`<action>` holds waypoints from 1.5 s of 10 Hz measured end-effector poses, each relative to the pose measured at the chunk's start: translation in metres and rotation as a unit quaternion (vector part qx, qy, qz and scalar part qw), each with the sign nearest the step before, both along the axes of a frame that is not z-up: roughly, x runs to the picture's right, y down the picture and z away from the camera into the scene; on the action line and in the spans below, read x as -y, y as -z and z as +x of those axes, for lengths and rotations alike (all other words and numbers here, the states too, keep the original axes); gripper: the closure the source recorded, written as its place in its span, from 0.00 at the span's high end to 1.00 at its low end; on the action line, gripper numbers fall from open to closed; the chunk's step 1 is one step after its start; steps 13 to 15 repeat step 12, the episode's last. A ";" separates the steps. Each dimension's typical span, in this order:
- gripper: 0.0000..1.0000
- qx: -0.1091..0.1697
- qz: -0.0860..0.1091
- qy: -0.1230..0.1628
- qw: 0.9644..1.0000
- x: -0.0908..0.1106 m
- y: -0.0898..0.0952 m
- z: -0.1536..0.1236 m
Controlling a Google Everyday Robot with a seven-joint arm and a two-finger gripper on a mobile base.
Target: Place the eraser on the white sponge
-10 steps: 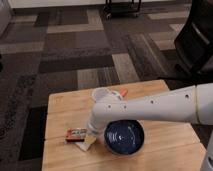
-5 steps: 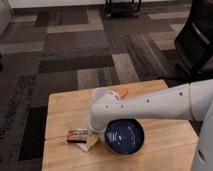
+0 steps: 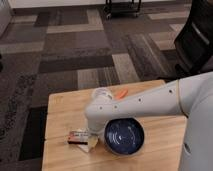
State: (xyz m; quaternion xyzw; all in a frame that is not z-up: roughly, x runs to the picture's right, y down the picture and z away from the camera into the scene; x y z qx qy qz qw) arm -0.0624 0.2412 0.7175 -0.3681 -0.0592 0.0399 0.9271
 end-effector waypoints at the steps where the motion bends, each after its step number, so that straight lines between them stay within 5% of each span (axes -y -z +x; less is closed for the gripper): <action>1: 0.00 -0.002 0.004 0.007 1.000 0.002 -0.001 0.000; 5: 0.01 -0.016 0.035 0.027 0.999 0.018 -0.001 0.002; 8: 0.30 -0.016 0.035 0.027 0.999 0.018 -0.001 0.001; 11: 0.70 -0.016 0.035 0.027 0.999 0.018 -0.001 0.001; 15: 0.76 -0.016 0.035 0.027 0.999 0.018 -0.001 0.001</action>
